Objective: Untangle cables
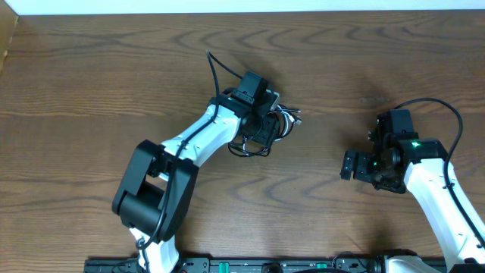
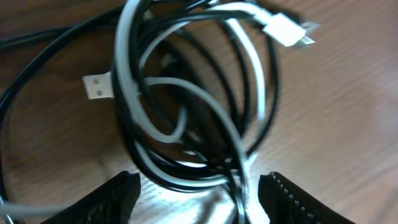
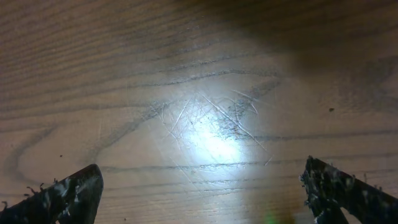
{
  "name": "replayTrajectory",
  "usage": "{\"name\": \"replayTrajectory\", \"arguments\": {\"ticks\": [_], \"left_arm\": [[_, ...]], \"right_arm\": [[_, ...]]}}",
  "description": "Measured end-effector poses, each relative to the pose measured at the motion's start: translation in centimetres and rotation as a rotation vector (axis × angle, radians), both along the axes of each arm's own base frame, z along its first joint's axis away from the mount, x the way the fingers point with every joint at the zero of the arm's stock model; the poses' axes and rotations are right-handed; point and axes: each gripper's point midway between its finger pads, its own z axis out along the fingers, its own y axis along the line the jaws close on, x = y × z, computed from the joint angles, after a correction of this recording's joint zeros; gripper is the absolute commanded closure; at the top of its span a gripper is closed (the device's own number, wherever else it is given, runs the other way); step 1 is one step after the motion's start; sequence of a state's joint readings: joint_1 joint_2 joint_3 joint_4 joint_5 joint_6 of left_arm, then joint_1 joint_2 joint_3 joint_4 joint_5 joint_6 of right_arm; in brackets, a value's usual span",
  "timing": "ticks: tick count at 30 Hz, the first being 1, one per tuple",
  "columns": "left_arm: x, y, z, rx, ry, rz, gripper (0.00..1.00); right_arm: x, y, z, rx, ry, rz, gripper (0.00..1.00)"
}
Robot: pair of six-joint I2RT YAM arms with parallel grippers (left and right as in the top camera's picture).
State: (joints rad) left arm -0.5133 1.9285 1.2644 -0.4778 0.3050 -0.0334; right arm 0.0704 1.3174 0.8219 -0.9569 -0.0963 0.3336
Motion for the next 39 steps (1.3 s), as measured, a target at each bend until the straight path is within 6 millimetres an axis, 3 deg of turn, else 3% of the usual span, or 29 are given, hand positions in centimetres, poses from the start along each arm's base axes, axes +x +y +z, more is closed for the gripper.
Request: {"name": "replayTrajectory", "arguments": {"ticks": [7, 11, 17, 26, 32, 35, 39], "left_arm": [[0.3, 0.9, -2.1, 0.058, 0.021, 0.046, 0.34], [0.6, 0.7, -2.3, 0.051, 0.015, 0.058, 0.34], [1.7, 0.2, -2.0, 0.025, -0.027, 0.07, 0.64], [2.0, 0.2, -2.0, 0.024, -0.034, 0.083, 0.92], [2.0, -0.1, -1.8, 0.01, -0.035, 0.077, 0.91], [2.0, -0.2, -1.6, 0.005, -0.039, 0.073, 0.76], [2.0, -0.2, -1.3, 0.002, -0.041, 0.076, 0.72]], "right_arm": [[0.0, 0.0, 0.0, 0.0, 0.0, 0.0, 0.01], [0.0, 0.0, 0.0, 0.0, 0.0, 0.0, 0.01], [0.0, 0.0, 0.0, 0.0, 0.0, 0.0, 0.01], [0.0, 0.0, 0.0, 0.0, 0.0, 0.0, 0.01], [0.0, 0.0, 0.0, 0.0, 0.0, 0.0, 0.01], [0.0, 0.0, 0.0, 0.0, 0.0, 0.0, 0.01], [0.0, 0.0, 0.0, 0.0, 0.0, 0.0, 0.01]]}}
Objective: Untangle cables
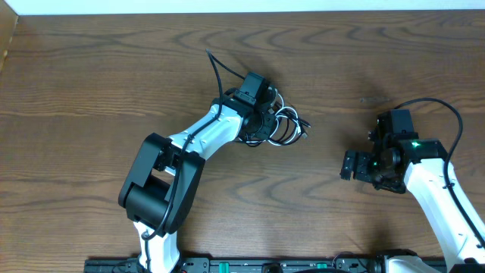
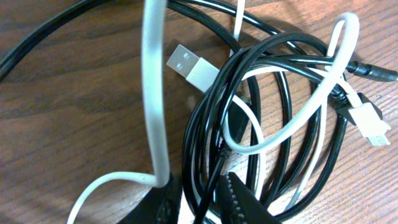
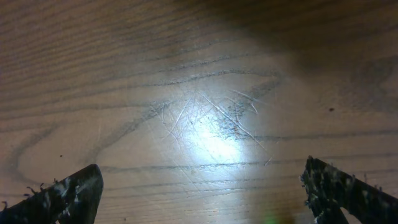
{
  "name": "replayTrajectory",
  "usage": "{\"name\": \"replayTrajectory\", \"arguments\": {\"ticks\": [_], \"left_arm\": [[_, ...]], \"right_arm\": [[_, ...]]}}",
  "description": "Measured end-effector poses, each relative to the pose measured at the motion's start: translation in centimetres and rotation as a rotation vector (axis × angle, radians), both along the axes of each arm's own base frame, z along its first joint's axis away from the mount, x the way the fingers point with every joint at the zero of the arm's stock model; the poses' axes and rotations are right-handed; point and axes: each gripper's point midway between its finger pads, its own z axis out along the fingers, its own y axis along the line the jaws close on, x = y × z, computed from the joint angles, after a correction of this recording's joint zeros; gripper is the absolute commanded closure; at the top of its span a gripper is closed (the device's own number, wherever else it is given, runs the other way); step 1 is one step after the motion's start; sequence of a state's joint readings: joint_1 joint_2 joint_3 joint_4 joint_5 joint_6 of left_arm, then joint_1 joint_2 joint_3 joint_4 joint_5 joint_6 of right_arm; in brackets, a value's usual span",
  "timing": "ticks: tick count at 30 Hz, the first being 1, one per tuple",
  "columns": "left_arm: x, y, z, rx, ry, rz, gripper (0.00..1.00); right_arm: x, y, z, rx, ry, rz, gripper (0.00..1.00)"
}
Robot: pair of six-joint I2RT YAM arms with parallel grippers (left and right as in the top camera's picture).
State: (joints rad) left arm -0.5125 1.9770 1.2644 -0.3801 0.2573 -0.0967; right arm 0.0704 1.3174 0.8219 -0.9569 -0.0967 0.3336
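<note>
A tangle of black and white cables (image 1: 286, 126) lies on the wooden table, just right of my left gripper (image 1: 264, 121). The left wrist view shows its loops (image 2: 273, 118) close up, with a white USB plug (image 2: 188, 66), a white connector (image 2: 368, 121) and a black plug (image 2: 374, 71). My left gripper (image 2: 202, 200) is shut on black and white strands at the near edge of the bundle. One white loop (image 2: 153, 99) bends round its left finger. My right gripper (image 1: 349, 164) stands open over bare wood (image 3: 202, 186), well to the right of the tangle.
A black cable of the left arm (image 1: 213, 70) sticks up behind the wrist. The table's far edge (image 1: 242, 10) meets a white wall. The right arm's own cable (image 1: 447, 114) arcs at the far right.
My left gripper was open over the tangle and is now shut on its strands. The bundle has shifted up and to the right on the table. The right arm has not moved.
</note>
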Motion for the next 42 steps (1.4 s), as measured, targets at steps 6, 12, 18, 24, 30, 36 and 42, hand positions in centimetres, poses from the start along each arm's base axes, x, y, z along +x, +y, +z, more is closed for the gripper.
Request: {"name": "replayTrajectory", "arguments": {"ticks": [6, 12, 18, 24, 30, 36, 42], "left_arm": [[-0.5, -0.1, -0.1, -0.008, 0.021, -0.006, 0.7], [0.1, -0.7, 0.3, -0.037, -0.004, -0.013, 0.58], [2.5, -1.3, 1.5, -0.09, -0.101, -0.001, 0.55], [2.8, -1.1, 1.6, -0.093, -0.108, 0.007, 0.55], [2.1, -0.7, 1.2, -0.074, -0.072, 0.006, 0.55], [1.3, -0.3, 0.7, -0.055, -0.038, 0.007, 0.55], [1.1, -0.2, 0.6, -0.049, -0.027, 0.007, 0.55]], "right_arm": [[0.0, 0.0, 0.0, 0.0, 0.0, 0.0, 0.01], [0.0, 0.0, 0.0, 0.0, 0.0, 0.0, 0.01], [0.0, 0.0, 0.0, 0.0, 0.0, 0.0, 0.01], [0.0, 0.0, 0.0, 0.0, 0.0, 0.0, 0.01], [0.0, 0.0, 0.0, 0.0, 0.0, 0.0, 0.01], [0.0, 0.0, 0.0, 0.0, 0.0, 0.0, 0.01], [0.0, 0.0, 0.0, 0.0, 0.0, 0.0, 0.01]]}}
